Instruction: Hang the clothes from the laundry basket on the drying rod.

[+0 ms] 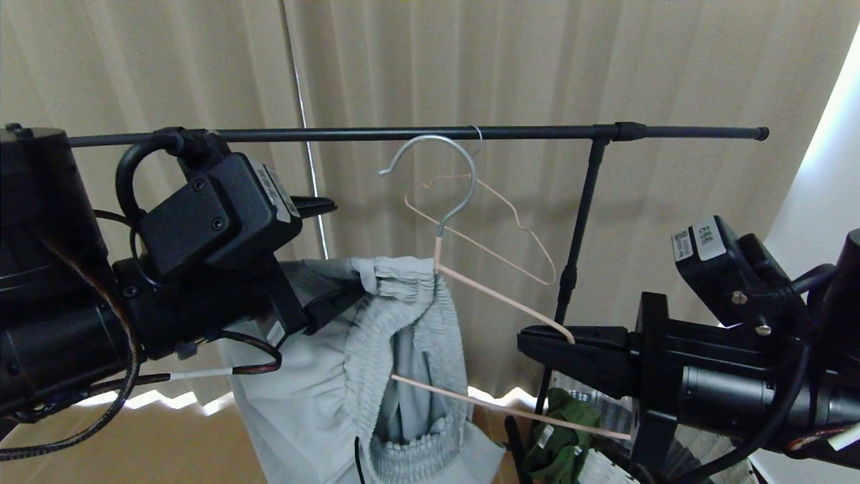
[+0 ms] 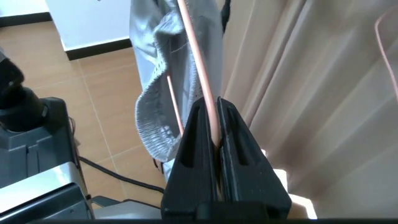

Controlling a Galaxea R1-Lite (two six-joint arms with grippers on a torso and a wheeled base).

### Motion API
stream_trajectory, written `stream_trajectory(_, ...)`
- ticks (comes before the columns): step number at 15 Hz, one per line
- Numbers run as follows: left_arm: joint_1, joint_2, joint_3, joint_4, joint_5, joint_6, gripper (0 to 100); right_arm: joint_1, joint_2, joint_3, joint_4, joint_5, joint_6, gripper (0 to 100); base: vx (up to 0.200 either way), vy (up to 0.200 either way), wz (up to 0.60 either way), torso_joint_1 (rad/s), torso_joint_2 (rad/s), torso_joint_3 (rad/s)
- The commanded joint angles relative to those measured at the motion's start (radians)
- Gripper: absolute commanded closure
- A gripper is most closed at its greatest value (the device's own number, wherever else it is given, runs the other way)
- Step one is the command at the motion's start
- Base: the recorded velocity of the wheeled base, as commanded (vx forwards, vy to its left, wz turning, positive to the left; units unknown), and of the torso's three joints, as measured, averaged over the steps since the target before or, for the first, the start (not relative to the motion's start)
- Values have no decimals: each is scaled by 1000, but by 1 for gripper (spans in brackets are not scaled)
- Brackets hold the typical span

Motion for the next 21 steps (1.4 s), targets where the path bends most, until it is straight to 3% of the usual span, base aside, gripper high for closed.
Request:
stream_trajectory(1, -1, 2, 11, -1, 0, -3, 100, 0, -11, 6, -1, 5, -1, 100, 0, 0, 0, 0, 0, 0)
stream_trajectory(9, 1, -7, 47, -5, 3, -3, 100, 0, -14, 6, -1, 0, -2, 100, 0, 0, 0, 0, 0, 0)
stream_trajectory(10, 1, -7, 46, -5, 6, -6, 100, 0, -16, 13, -1, -1, -2, 0, 0, 0, 0, 0, 0, 0)
stream_trajectory(12, 2, -6, 46, -5, 26, -9, 100, -2, -13, 16, -1, -7, -5, 0, 0, 0, 0, 0, 0, 0)
stream_trajectory(14, 2, -7, 49, -1, 97, -24, 100, -23, -10, 17, -1, -80, -47, 0, 0, 0, 0, 0, 0, 0)
stream_trajectory(16, 4, -3, 60, 4, 199, -77, 100, -32, -11, 20, -1, -181, -64, 0, 0, 0, 0, 0, 0, 0)
stream_trajectory(21, 4, 10, 55, 68, 422, -236, 100, -77, -2, 25, 1, -273, -68, 0, 0, 0, 0, 0, 0, 0)
